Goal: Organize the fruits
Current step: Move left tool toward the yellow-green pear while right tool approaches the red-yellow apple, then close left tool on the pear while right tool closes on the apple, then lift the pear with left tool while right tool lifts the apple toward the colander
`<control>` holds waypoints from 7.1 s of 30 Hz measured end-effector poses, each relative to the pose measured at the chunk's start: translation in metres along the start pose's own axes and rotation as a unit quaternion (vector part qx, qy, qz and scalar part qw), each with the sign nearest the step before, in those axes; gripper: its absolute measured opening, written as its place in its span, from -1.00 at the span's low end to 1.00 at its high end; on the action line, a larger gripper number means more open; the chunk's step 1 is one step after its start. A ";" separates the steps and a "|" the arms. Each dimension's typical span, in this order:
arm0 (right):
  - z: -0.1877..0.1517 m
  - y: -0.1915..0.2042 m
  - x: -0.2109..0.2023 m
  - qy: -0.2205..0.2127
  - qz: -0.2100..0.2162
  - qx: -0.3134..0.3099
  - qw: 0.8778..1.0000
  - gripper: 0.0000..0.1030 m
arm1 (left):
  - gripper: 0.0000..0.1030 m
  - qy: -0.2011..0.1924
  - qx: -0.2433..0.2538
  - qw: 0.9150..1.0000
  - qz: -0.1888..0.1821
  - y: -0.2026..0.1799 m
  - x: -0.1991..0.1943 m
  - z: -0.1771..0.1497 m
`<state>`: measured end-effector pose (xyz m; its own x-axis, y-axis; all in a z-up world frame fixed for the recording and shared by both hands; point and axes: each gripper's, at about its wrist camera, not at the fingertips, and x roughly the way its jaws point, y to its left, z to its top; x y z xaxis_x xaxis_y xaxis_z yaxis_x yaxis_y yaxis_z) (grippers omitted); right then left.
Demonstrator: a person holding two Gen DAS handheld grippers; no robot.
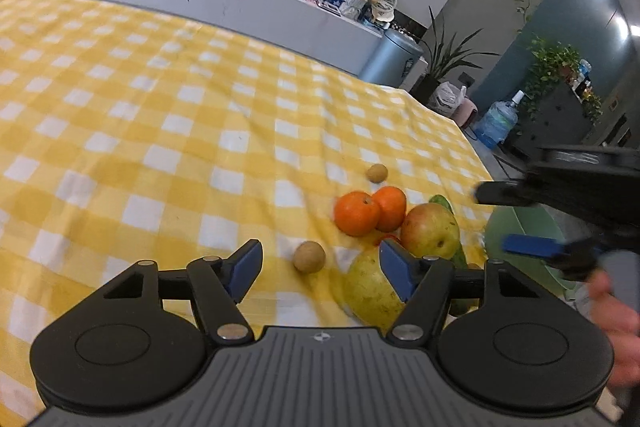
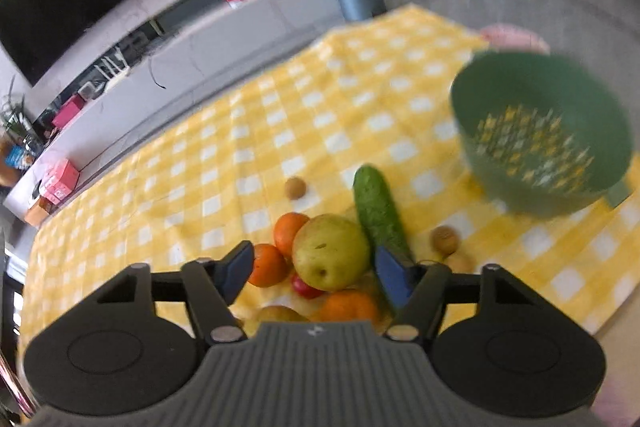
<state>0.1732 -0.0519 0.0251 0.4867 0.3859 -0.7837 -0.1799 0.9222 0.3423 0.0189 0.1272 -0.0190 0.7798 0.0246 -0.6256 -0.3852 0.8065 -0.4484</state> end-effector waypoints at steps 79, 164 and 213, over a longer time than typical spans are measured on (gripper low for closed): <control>-0.017 -0.055 0.024 -0.028 0.055 0.091 0.994 0.05 | 0.64 0.056 0.026 0.995 -0.080 -0.030 0.086 -0.027; -0.038 0.046 0.096 -0.034 -0.090 -0.339 0.936 0.20 | 0.49 -0.006 -0.038 0.998 -0.059 0.010 0.039 -0.010; -0.069 0.084 0.086 0.101 -0.009 -0.261 0.960 0.22 | 0.51 0.074 0.008 0.995 0.066 0.053 0.025 -0.001</control>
<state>0.1410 0.0603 -0.0495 0.3284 0.3184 -0.8893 -0.6029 0.7954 0.0621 0.0175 0.1696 -0.0595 0.6409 0.0450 -0.7663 -0.4709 0.8115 -0.3462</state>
